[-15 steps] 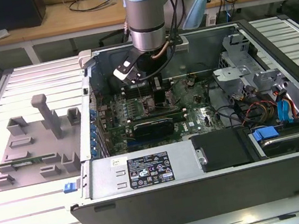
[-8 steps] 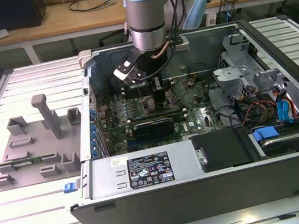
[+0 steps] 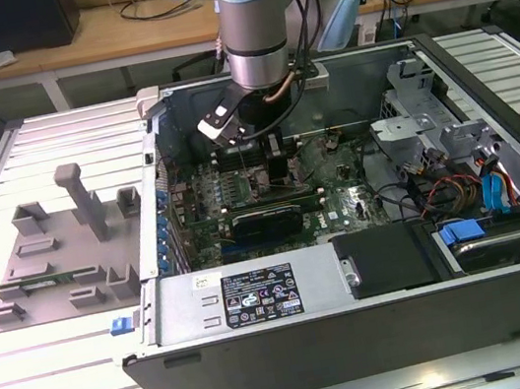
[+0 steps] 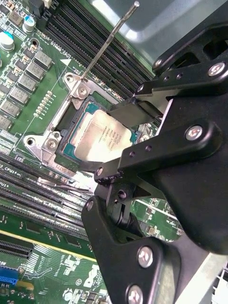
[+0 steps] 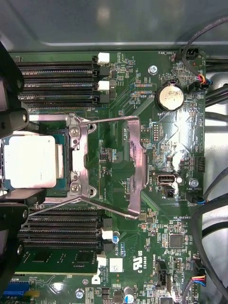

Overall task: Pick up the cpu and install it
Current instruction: 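Place the cpu into insertion slot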

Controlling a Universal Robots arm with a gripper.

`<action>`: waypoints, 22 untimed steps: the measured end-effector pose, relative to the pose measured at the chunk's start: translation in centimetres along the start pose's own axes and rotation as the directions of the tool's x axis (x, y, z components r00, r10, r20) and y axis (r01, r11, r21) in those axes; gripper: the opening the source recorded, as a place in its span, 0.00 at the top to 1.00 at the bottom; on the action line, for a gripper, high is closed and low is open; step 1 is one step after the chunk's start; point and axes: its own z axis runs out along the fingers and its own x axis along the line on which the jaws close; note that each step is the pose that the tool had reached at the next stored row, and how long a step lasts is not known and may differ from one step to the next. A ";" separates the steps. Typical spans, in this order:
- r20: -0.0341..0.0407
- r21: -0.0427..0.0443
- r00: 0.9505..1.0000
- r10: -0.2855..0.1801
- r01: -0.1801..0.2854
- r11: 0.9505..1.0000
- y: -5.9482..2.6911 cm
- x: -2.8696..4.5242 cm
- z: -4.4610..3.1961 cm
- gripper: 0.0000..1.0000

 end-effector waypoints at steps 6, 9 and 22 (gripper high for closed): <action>0.000 0.000 1.000 0.000 0.000 1.000 0.00 0.00 0.02 0.39; 0.000 0.000 1.000 0.000 0.000 1.000 0.00 -0.01 -0.25 0.39; 0.006 0.000 1.000 0.000 0.000 1.000 0.00 -0.04 -0.65 0.89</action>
